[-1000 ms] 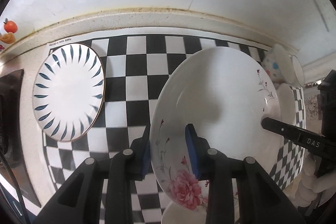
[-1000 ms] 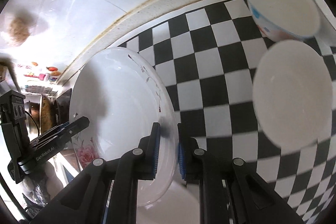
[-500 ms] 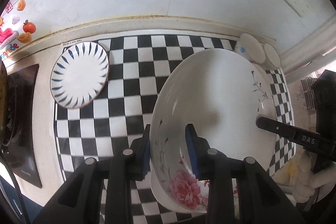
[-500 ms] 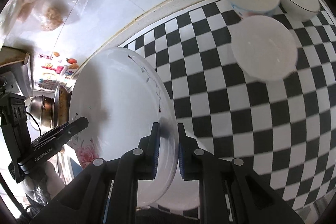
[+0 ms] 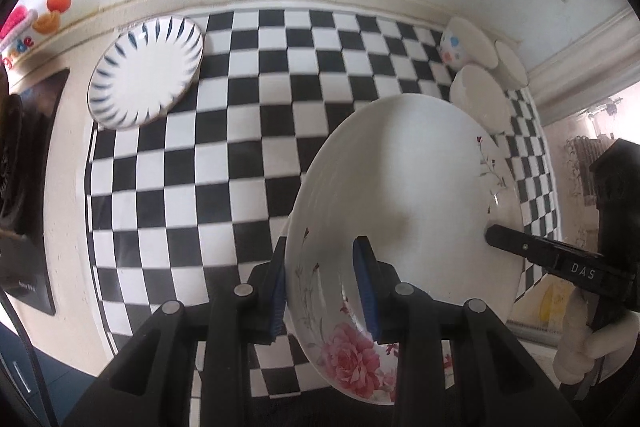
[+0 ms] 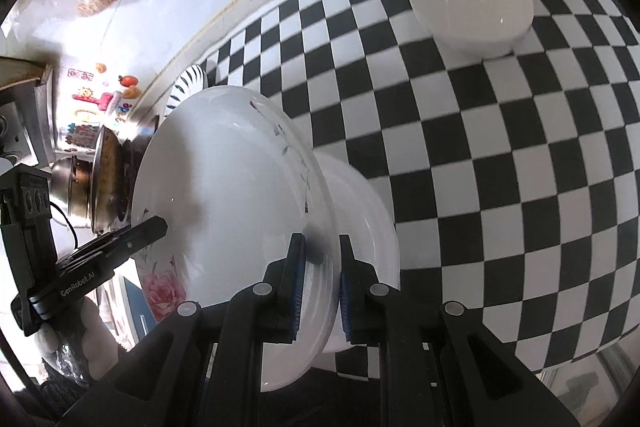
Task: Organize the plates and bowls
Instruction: 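Lift the pink-flower plate with both grippers and carry it over the grey-flower plate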
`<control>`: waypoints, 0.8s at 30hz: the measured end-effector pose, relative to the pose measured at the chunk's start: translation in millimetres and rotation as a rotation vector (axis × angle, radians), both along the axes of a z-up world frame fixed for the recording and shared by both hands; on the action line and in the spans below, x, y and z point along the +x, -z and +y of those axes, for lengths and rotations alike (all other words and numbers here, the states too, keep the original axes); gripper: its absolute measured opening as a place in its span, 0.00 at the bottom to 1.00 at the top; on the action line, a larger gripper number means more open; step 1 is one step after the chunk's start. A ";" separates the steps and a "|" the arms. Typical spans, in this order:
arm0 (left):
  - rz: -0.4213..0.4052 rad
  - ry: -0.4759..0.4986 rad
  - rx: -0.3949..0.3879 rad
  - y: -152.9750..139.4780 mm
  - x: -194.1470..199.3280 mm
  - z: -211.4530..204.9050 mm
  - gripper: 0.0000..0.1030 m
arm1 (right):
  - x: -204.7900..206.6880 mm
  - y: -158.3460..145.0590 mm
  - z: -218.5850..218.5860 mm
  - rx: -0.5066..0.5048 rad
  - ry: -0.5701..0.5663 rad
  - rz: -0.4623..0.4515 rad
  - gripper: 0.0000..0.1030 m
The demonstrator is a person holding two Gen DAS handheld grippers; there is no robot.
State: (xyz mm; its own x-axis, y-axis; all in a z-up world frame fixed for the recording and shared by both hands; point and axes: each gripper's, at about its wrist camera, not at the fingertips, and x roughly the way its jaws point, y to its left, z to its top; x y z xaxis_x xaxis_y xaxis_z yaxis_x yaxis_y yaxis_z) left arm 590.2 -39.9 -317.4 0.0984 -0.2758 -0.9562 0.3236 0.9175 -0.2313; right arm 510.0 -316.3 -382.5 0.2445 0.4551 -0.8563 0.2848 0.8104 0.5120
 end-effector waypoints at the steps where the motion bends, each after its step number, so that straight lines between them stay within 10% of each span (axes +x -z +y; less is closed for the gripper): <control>1: 0.007 -0.001 0.012 5.9 -2.2 1.5 0.27 | -1.7 5.1 2.5 0.002 -0.004 0.007 0.17; 24: 0.163 -0.009 0.142 89.6 -5.8 -2.5 0.28 | 3.9 69.1 18.0 -0.065 -0.059 0.130 0.16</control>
State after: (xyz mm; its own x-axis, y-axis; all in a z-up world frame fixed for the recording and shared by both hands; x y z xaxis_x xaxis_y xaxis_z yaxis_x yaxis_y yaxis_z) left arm 584.4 -42.4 -406.9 -0.0587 -0.1372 -0.9888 0.2837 0.9474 -0.1483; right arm 513.9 -298.3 -451.5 0.1039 0.4083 -0.9069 0.2960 0.8578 0.4201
